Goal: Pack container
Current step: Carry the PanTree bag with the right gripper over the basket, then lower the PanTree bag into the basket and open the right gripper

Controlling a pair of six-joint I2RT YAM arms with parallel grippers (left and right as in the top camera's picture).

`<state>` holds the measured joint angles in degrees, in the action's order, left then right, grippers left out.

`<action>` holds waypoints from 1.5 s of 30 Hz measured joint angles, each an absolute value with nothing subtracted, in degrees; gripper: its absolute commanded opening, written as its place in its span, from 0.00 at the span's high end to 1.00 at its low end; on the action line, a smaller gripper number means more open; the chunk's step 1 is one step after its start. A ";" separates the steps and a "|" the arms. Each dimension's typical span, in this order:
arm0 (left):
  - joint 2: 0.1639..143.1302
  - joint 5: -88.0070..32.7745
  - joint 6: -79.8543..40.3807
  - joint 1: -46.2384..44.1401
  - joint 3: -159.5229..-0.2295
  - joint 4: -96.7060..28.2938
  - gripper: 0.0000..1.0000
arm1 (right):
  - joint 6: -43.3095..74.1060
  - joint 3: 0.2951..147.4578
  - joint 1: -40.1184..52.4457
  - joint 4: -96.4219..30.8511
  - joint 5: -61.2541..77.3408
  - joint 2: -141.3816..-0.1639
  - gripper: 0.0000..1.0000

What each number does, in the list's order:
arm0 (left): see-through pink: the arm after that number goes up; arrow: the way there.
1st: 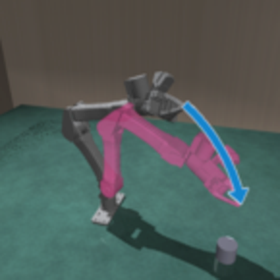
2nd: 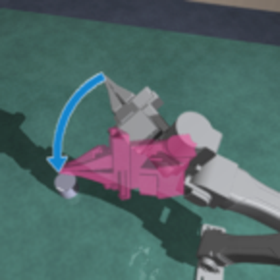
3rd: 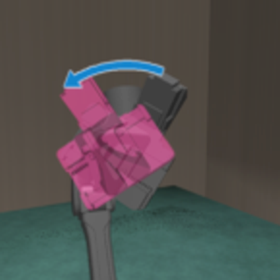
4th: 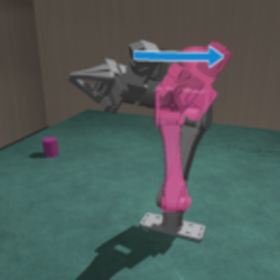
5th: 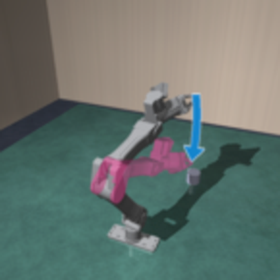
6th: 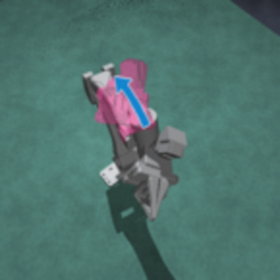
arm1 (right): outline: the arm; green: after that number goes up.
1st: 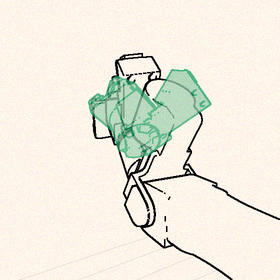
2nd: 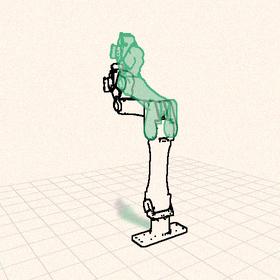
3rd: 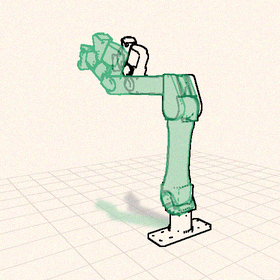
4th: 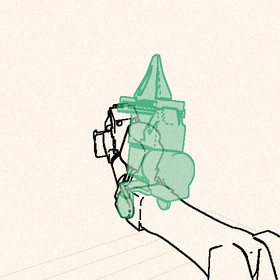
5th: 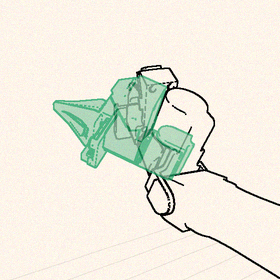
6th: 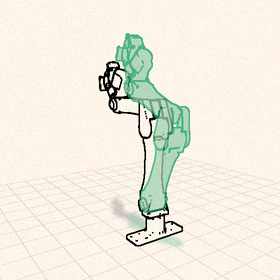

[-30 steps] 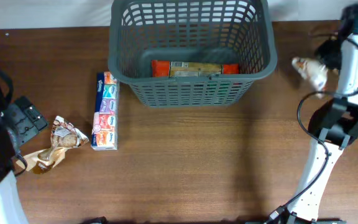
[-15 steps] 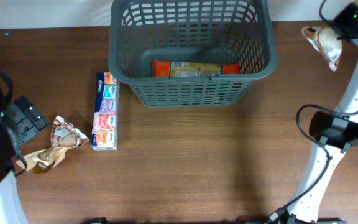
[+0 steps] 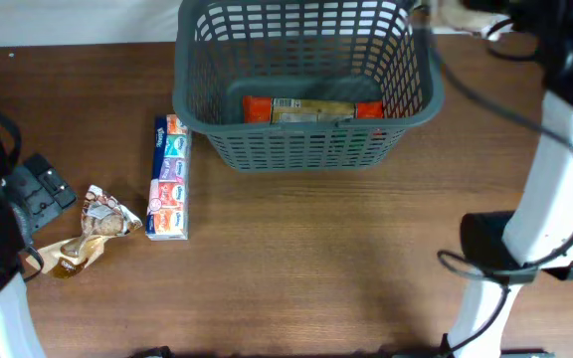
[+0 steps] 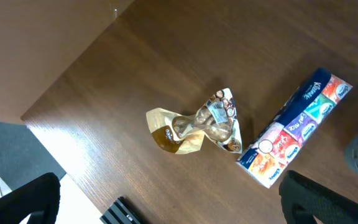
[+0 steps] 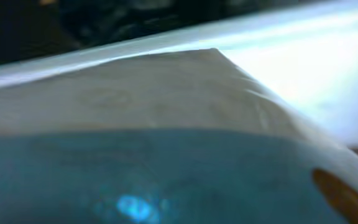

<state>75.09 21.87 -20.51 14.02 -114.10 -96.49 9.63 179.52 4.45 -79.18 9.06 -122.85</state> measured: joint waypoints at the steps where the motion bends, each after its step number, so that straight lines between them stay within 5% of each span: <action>1: 75.09 21.87 -20.51 14.02 -114.13 -96.47 0.01 | 8.01 179.46 5.76 -79.29 9.41 -122.78 0.96; 15: 75.09 21.87 -20.51 14.02 -114.13 -96.49 0.01 | -8.88 160.57 16.08 -74.00 10.50 -124.46 0.96; 45: 75.09 21.87 -20.49 14.02 -114.10 -96.47 0.01 | -10.48 127.11 16.34 -61.56 10.48 -124.90 0.96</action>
